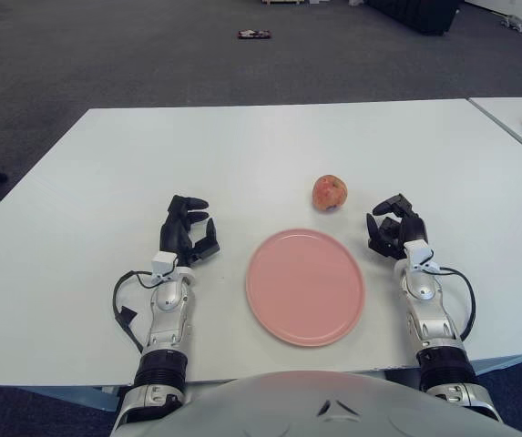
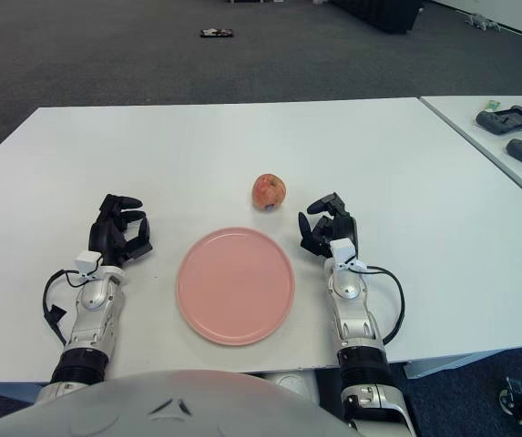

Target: Put the apple into the plate.

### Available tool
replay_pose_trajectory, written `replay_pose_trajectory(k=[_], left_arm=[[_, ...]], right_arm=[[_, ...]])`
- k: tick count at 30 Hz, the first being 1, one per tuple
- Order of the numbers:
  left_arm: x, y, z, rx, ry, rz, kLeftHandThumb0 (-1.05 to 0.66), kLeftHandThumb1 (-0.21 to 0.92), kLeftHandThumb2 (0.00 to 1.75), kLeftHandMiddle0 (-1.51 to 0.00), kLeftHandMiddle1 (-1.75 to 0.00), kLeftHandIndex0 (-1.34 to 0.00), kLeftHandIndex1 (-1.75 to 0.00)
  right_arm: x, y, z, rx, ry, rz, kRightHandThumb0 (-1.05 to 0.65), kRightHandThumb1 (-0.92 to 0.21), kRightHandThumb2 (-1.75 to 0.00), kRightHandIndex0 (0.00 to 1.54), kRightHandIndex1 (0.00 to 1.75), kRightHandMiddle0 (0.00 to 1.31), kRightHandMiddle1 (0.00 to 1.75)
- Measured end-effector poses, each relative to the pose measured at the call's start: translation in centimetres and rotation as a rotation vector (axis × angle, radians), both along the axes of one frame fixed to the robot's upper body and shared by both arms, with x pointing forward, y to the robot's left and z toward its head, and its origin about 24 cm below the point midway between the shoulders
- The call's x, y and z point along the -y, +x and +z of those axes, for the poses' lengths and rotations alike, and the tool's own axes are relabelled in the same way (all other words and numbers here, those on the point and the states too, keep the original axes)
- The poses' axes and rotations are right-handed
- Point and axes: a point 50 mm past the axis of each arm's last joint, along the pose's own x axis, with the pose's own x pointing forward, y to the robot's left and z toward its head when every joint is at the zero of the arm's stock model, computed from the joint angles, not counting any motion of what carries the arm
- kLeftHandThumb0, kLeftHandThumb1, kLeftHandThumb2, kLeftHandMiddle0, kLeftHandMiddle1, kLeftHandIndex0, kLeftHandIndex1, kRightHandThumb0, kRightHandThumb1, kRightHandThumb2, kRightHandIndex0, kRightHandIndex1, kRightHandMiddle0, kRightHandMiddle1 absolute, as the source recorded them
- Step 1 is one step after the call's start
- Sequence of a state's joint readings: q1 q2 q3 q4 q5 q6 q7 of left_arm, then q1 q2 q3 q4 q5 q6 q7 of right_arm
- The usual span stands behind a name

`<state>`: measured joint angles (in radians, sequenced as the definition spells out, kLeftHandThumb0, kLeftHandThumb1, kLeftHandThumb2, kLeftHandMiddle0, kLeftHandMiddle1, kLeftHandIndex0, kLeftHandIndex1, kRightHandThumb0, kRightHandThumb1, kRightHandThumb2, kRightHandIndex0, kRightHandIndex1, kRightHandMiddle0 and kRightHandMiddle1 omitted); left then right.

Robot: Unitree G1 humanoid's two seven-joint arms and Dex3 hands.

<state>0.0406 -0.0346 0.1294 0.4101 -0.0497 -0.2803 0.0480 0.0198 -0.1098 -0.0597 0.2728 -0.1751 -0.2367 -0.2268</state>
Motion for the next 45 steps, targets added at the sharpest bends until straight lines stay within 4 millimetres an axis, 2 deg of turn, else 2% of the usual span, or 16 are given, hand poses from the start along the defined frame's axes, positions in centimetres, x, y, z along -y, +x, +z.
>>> replay_pose_trajectory(k=[14,21,28,30,32,33,34,35,36,38,39,40,41,42,44,45], left_arm=[[0.1,0.1,0.1,0.007,0.005,-0.006,-0.01,0.37,1.24,-0.54,-1.75,-0.41,-1.68],[0.2,0.1,0.0,0.006,0.001,-0.007,-0.01,0.37,1.25,-0.54,-1.75,-0.42,-1.68],[0.3,0.1,0.1,0.012,0.003,-0.006,-0.01,0.37,1.26,-0.54,-1.75,-0.39,-1.71],[0.2,0.1,0.1,0.013,0.004,-0.003,-0.01,0.37,1.26,-0.54,-1.75,-0.38,-1.72],[0.2,0.1,0.1,0.012,0.005,-0.002,-0.01,0.37,1.26,-0.54,-1.75,-0.39,-1.72],[0.2,0.1,0.1,0.012,0.005,-0.001,-0.01,0.37,1.26,-0.54,-1.75,-0.39,-1.72],[0.2,0.1,0.1,0.011,0.006,-0.001,-0.01,0.37,1.26,-0.54,-1.75,-0.39,-1.72],[0.2,0.1,0.1,0.011,0.007,-0.001,-0.01,0.37,1.26,-0.54,-1.75,-0.39,-1.71],[0.2,0.1,0.1,0.011,0.008,-0.001,-0.01,0.37,1.26,-0.53,-1.75,-0.39,-1.71],[0.2,0.1,0.1,0.011,0.009,0.000,-0.01,0.38,1.25,-0.53,-1.75,-0.40,-1.71],[0.2,0.1,0.1,0.011,0.010,0.001,-0.01,0.38,1.25,-0.53,-1.75,-0.40,-1.70],[0.2,0.1,0.1,0.010,0.011,0.002,-0.01,0.38,1.25,-0.53,-1.75,-0.40,-1.70],[0.2,0.1,0.1,0.010,0.011,0.003,-0.01,0.38,1.25,-0.53,-1.75,-0.40,-1.70],[0.2,0.1,0.1,0.010,0.011,0.003,-0.01,0.38,1.25,-0.53,-1.75,-0.40,-1.69],[0.2,0.1,0.1,0.010,0.012,0.004,-0.01,0.38,1.25,-0.53,-1.75,-0.40,-1.70],[0.2,0.1,0.0,0.009,0.013,0.006,-0.01,0.38,1.25,-0.54,-1.75,-0.40,-1.70]], right_arm=[[-0.2,1.0,1.1,-0.003,-0.085,-0.032,-0.39,-0.64,-0.91,0.88,1.75,0.37,1.75],[-0.7,3.4,3.6,0.090,-0.104,-0.012,-0.38,-0.68,-0.86,0.84,1.75,0.34,1.75],[-1.4,4.8,5.6,0.157,-0.134,0.061,-0.37,-0.77,-0.74,0.75,1.75,0.29,1.75],[-1.8,5.1,5.9,0.164,-0.153,0.092,-0.36,-0.86,-0.61,0.60,1.61,0.23,1.75],[-2.1,5.4,6.1,0.169,-0.194,0.129,-0.36,-0.88,-0.58,0.52,1.49,0.22,1.75],[-2.2,5.5,6.3,0.172,-0.218,0.151,-0.35,-0.90,-0.55,0.42,1.37,0.20,1.75],[-2.4,5.6,6.5,0.174,-0.244,0.171,-0.35,-0.90,-0.55,0.40,1.34,0.20,1.75],[-2.5,5.7,6.6,0.179,-0.266,0.189,-0.35,-0.91,-0.54,0.29,1.26,0.19,1.75],[-2.6,5.8,6.8,0.182,-0.284,0.209,-0.35,-0.91,-0.54,0.25,1.23,0.19,1.75],[-2.8,6.0,7.1,0.186,-0.319,0.249,-0.52,-0.89,-0.60,0.10,1.04,0.08,1.40],[-2.9,6.1,7.2,0.186,-0.338,0.270,-0.58,-0.85,-0.62,0.07,0.87,0.05,1.22],[-3.0,6.2,7.3,0.184,-0.353,0.291,-0.60,-0.84,-0.62,0.05,0.81,0.04,1.15],[-3.1,6.3,7.4,0.178,-0.368,0.314,-0.65,-0.80,-0.62,0.03,0.61,0.02,0.96],[-3.2,6.4,7.4,0.170,-0.384,0.339,-0.67,-0.79,-0.62,0.03,0.53,0.02,0.88],[-3.4,6.7,7.4,0.150,-0.416,0.385,-0.78,-0.73,-0.58,0.01,0.22,0.01,0.43],[-3.6,6.9,7.2,0.132,-0.445,0.416,-0.81,-0.72,-0.57,0.01,0.17,0.01,0.34]])
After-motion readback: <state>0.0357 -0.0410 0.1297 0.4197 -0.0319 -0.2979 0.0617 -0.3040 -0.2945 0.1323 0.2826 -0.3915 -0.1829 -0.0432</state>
